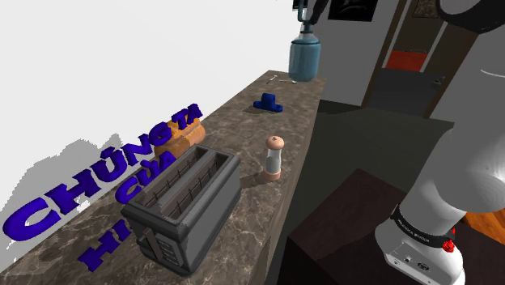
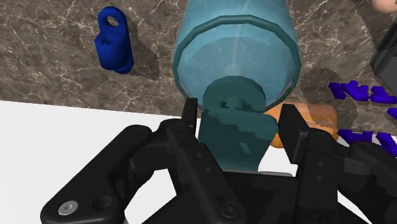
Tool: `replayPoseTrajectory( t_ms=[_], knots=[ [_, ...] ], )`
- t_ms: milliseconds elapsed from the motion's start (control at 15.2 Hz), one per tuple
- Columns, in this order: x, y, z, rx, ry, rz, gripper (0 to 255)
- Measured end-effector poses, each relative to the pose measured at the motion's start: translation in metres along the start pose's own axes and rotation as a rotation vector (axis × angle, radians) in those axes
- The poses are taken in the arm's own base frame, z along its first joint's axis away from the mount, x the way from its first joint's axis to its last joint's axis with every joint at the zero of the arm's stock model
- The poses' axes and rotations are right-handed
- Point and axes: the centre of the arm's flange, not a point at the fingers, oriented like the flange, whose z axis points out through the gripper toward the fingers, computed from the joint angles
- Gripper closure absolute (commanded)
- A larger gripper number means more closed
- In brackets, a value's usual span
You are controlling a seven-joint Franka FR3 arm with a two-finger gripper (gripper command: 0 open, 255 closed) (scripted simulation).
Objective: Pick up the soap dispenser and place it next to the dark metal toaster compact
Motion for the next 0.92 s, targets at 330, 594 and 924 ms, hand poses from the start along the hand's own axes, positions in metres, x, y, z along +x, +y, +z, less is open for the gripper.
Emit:
replayPoseTrajectory(
  t_ms=[330,594,924],
  knots=[
    [0.008,0.0,-0.024,0.0,0.0,0.001,255],
    [0.015,0.001,-0.045,0.0,0.0,0.001,255],
    [0.02,-0.026,-0.059,0.001,0.002,0.002,255]
  ],
)
